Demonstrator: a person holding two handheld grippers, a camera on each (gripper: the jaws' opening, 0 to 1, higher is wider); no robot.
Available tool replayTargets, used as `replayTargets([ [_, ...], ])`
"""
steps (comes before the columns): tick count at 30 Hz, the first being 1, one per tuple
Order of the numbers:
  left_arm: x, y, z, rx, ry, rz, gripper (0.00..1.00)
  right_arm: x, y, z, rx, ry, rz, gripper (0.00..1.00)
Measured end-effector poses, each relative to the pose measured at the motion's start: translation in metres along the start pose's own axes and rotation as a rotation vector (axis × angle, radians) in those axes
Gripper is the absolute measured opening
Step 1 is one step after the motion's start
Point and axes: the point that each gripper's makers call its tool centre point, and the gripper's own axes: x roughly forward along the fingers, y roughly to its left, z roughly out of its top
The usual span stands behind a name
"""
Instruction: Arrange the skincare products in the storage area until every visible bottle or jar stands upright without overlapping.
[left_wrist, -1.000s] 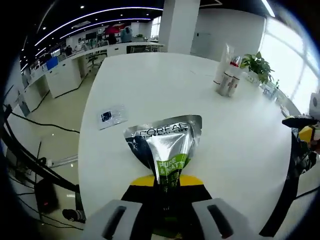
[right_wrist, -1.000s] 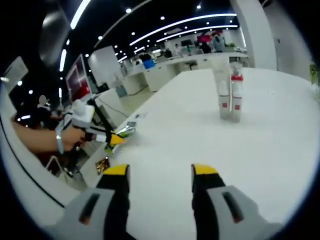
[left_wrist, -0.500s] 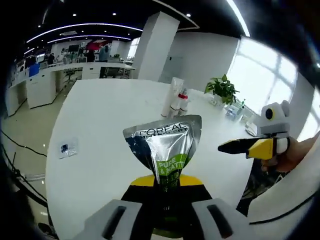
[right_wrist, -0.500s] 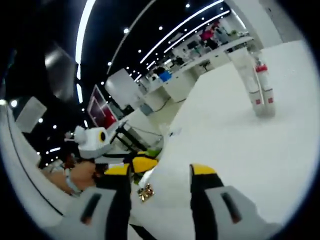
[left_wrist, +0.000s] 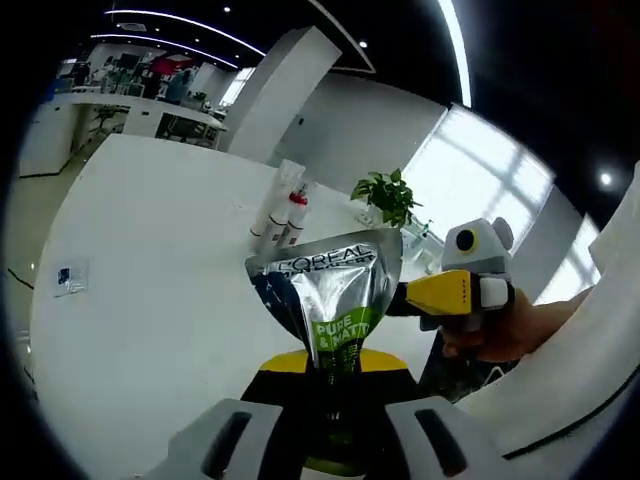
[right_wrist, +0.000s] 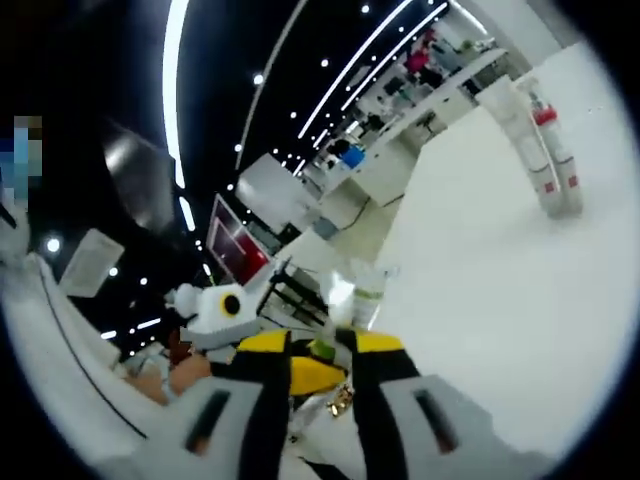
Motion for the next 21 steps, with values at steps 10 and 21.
replayTargets([
  [10,0.004,-0.004,0.004,-0.004,-0.003,-0.035,0.22,-0.002,-0.004,0.009,-0.025,0.017,0.015,0.04],
  [21,-0.004,0.001,0.025,-0.043,-0.106,-0.088,0.47,-0.018,0.005,0.031,0.032,-0.012,0.124,0.02],
])
